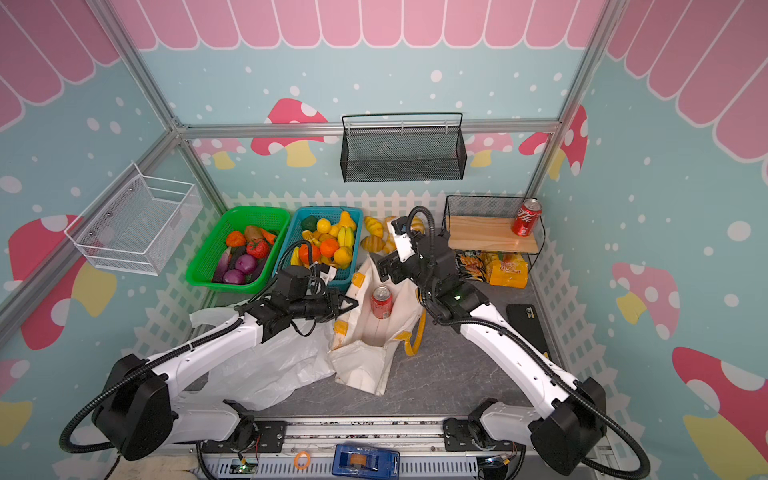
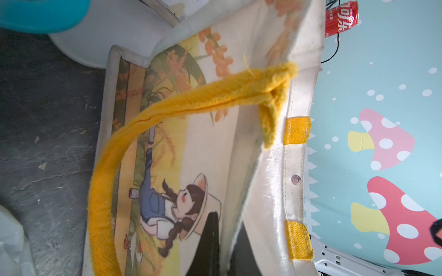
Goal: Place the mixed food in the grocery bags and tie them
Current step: 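Move the right gripper to the second red can on the shelf and grasp it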
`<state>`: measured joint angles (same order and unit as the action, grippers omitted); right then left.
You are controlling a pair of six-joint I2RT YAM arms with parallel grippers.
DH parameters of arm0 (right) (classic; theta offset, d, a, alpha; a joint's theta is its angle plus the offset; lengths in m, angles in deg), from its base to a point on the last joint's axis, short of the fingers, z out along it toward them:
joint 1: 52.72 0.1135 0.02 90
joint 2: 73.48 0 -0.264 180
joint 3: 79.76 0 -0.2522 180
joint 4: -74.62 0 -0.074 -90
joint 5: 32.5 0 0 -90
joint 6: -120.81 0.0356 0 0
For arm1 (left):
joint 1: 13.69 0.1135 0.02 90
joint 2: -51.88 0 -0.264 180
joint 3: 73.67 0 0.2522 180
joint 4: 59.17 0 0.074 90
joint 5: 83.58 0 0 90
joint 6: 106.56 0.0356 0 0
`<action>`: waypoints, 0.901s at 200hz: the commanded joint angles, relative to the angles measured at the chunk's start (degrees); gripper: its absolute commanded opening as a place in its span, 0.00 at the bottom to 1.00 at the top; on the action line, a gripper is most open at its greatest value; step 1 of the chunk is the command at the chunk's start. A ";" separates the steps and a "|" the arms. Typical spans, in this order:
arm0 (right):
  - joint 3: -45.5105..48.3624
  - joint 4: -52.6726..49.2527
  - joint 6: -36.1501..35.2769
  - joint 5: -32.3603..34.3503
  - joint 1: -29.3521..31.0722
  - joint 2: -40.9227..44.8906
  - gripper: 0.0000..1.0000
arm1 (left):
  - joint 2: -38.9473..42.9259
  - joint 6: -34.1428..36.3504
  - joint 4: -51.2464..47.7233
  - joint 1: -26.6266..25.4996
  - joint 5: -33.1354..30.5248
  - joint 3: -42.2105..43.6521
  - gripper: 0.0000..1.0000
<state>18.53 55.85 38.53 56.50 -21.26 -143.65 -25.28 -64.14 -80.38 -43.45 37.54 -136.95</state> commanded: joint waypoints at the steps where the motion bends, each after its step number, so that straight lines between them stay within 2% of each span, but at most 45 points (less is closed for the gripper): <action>1: -2.63 -7.85 0.05 1.57 -6.96 1.81 0.96 | 0.23 0.29 0.31 0.31 -1.05 0.48 0.00; 33: -3.73 -7.82 1.44 3.83 -20.52 3.17 0.95 | 0.69 0.51 0.19 0.31 -1.31 0.30 0.00; 65: -8.44 -7.74 5.72 3.12 -31.78 -3.94 0.95 | 1.23 0.81 0.06 0.42 -1.58 0.30 0.00; 99: -14.96 -6.87 8.93 9.65 -36.04 -14.68 0.92 | 1.52 0.88 0.10 0.40 -1.82 0.37 0.00; 142: -17.61 -1.64 12.79 12.39 -40.22 -22.99 0.87 | 1.96 1.29 -0.09 0.43 -2.19 1.00 0.00; 180: -20.96 -0.52 14.41 14.25 -41.99 -29.50 0.86 | 1.02 1.78 -0.42 0.57 -2.59 1.00 0.00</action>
<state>1.00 52.41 50.69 68.37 -62.54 -170.62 -24.39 -63.46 -80.55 -43.43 36.68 -136.53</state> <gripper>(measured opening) 0.861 0.057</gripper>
